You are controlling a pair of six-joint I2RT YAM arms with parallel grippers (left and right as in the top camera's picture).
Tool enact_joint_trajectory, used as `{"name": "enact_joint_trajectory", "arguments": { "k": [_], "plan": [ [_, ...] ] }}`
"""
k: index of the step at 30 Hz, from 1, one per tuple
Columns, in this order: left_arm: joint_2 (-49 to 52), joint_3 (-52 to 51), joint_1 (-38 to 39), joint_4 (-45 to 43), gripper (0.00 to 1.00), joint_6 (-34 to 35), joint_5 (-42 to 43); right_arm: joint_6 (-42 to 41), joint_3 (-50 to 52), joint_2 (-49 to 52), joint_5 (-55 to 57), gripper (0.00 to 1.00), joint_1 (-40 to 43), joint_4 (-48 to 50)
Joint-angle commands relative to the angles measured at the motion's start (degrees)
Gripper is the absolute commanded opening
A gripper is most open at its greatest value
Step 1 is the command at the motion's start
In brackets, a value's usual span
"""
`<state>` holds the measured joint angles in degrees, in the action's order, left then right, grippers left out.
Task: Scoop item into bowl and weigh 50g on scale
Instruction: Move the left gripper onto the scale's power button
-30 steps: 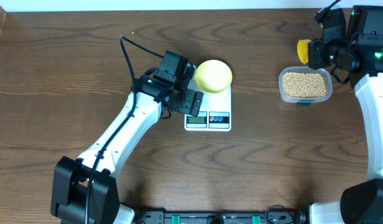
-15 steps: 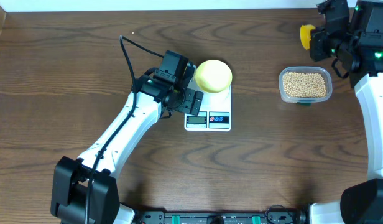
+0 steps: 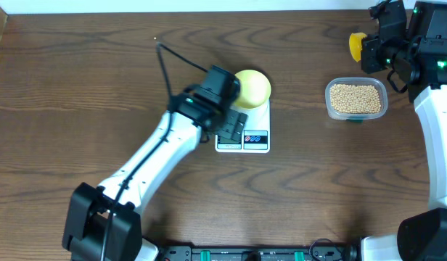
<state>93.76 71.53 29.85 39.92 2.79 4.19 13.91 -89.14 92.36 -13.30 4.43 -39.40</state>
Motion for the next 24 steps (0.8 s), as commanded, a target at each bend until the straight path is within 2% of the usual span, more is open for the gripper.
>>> {"name": "enact_joint_trajectory", "arguments": {
  "k": [1,8,15,24],
  "plan": [
    [0.7,-0.2,4.4,0.5,0.92,3.5,-9.2,0.3,-0.6,-0.3,-0.4,0.01,-0.4,0.0],
    [2.7,-0.2,5.3,1.2,0.92,11.2,-11.8,0.3,-0.5,-0.3,-0.4,0.01,-0.4,0.0],
    [9.2,-0.2,5.5,0.5,0.92,17.8,-13.7,0.3,-0.4,-0.3,-0.4,0.01,-0.4,0.0],
    [10.8,-0.2,7.7,-3.4,0.92,19.2,-13.9,0.3,-0.3,-0.3,-0.4,0.01,-0.4,0.0]
  ]
}}
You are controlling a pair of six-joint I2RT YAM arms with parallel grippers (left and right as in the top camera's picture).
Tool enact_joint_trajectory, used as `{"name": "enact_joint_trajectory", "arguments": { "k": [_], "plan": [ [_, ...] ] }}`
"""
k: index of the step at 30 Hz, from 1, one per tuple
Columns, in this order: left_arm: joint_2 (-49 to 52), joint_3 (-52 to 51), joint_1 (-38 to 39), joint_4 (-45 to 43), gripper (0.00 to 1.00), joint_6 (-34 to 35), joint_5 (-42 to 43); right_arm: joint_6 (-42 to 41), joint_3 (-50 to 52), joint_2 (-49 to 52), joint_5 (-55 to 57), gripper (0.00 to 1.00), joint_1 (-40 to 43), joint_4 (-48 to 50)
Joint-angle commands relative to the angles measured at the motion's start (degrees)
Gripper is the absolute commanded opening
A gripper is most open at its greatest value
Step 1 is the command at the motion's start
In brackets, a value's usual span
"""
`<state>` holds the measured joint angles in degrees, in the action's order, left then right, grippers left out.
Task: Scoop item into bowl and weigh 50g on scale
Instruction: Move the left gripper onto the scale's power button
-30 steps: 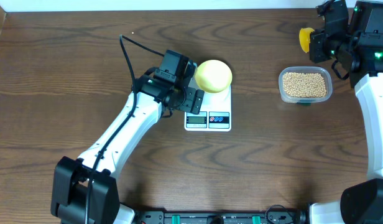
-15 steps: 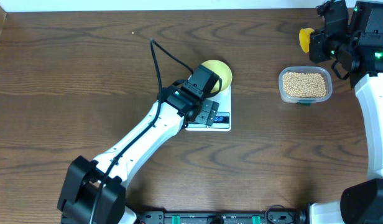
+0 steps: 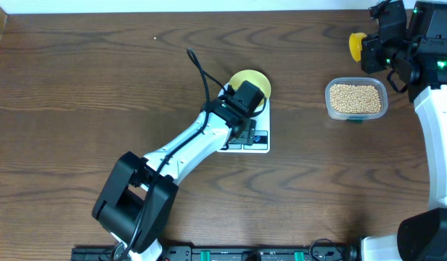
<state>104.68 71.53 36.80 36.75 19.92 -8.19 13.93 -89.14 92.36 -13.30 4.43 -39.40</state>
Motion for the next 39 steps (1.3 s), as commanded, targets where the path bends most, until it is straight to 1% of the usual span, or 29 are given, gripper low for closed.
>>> {"name": "enact_joint_trajectory", "arguments": {
  "k": [1,7,13,27,39],
  "plan": [
    [-0.1,-0.2,1.0,-0.2,0.92,2.8,-1.5,0.3,-0.3,-0.3,-0.4,0.01,-0.4,0.0],
    [0.0,-0.3,1.7,-0.4,0.92,9.0,-1.5,0.3,-0.3,-0.3,-0.4,0.01,-0.4,-0.1],
    [0.0,-0.3,1.8,-0.8,0.92,10.3,-1.5,0.3,-0.3,-0.3,-0.4,0.01,-0.3,0.0],
    [0.2,-3.0,1.8,-0.9,0.92,10.4,-1.5,1.2,-0.3,-0.3,-0.4,0.01,-0.2,-0.1],
    [0.3,-3.0,1.8,-1.1,0.92,10.4,-0.2,1.2,-0.3,-0.3,-0.4,0.01,-0.3,-0.2]
  ]
}}
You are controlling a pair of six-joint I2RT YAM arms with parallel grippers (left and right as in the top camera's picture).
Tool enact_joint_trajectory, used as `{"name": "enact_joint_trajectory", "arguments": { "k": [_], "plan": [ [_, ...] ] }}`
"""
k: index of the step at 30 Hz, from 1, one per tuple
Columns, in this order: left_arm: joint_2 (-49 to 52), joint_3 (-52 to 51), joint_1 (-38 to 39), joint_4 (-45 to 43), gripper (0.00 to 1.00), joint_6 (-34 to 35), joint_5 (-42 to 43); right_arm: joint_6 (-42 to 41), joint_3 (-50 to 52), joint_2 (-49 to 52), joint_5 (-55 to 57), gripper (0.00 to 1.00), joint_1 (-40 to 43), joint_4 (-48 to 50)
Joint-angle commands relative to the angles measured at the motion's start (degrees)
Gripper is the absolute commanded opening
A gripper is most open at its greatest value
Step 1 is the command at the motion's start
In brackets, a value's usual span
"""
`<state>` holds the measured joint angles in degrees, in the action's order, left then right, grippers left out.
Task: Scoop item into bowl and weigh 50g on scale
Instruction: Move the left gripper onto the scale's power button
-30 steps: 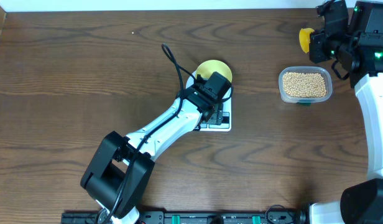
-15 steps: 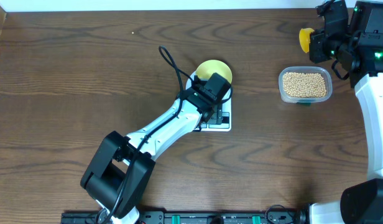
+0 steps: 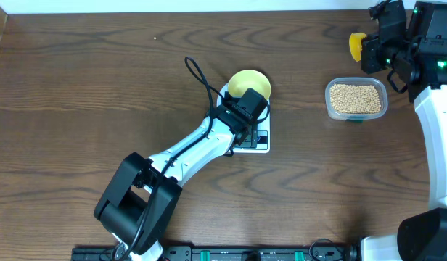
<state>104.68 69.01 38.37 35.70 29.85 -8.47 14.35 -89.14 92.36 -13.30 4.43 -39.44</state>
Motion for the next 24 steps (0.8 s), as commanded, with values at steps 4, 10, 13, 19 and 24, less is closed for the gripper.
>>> {"name": "enact_joint_trajectory", "arguments": {
  "k": [4,10,13,19,24],
  "plan": [
    [0.8,-0.5,0.5,0.0,0.92,0.5,0.3,0.7,-0.3,-0.3,-0.4,0.01,-0.3,-0.2],
    [1.9,-0.5,2.1,-0.5,0.92,0.5,0.3,0.7,-0.3,-0.3,-0.4,0.01,-0.3,-0.2],
    [2.1,-0.5,2.5,-0.5,0.92,0.5,0.2,0.7,-0.3,-0.3,-0.4,0.01,-0.3,-0.2],
    [2.1,-0.5,2.4,-0.5,0.92,0.9,-1.7,0.7,-0.3,-0.3,-0.4,0.01,-0.3,-0.2],
    [2.1,-0.5,2.4,-0.4,0.92,0.9,-1.7,0.7,-0.3,-0.3,-0.4,0.01,-0.3,-0.4]
  ]
}}
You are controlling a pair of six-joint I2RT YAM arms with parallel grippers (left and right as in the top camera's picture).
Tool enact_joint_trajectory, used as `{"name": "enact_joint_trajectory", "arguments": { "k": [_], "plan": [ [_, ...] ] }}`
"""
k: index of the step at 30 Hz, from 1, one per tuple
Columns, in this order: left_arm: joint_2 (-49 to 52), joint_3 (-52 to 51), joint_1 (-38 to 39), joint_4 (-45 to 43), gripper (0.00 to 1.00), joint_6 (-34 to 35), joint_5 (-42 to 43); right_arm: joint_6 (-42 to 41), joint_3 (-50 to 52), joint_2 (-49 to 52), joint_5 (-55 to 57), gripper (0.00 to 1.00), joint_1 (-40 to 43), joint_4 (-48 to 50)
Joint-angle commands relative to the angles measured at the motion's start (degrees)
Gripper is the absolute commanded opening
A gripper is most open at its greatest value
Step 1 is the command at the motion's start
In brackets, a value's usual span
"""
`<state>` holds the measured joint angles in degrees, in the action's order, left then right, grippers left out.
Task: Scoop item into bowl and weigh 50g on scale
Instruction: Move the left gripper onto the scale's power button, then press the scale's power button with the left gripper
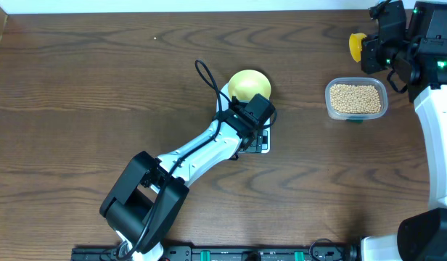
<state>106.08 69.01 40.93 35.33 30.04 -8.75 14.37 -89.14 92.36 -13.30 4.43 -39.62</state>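
Observation:
A yellow bowl stands on the white scale in the middle of the table. My left gripper hangs low over the scale's front panel, covering most of the display. The wrist hides its fingers, so their state does not show. At the far right, my right gripper is raised behind the clear tub of pale beans. It is shut on a yellow scoop. The bowl's inside looks plain yellow.
The left arm's black cable loops up just left of the bowl. The table's back edge runs along the top of the view. The right arm's white link runs down the right side.
My left gripper has shifted a little to the right over the scale's front panel, now covering more of the display. The right arm, scoop, tub and bowl have not moved.
At first my left gripper was at the bowl's left side on the scale. Then it sat over the scale's front, left of the display. It has since edged right across the panel. The right gripper has held the scoop still behind the tub throughout.

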Motion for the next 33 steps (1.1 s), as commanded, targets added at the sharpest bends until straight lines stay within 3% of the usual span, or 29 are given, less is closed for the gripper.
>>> {"name": "enact_joint_trajectory", "arguments": {
  "k": [1,33],
  "plan": [
    [0.8,-0.5,-0.2,-0.1,0.92,0.7,-1.5,0.7,-0.3,-0.3,-0.4,0.01,-0.3,-0.3],
    [3.8,-0.6,-0.1,-0.5,0.92,1.8,-4.0,0.7,-0.3,-0.3,-0.4,0.01,-0.3,-0.3]
  ]
}}
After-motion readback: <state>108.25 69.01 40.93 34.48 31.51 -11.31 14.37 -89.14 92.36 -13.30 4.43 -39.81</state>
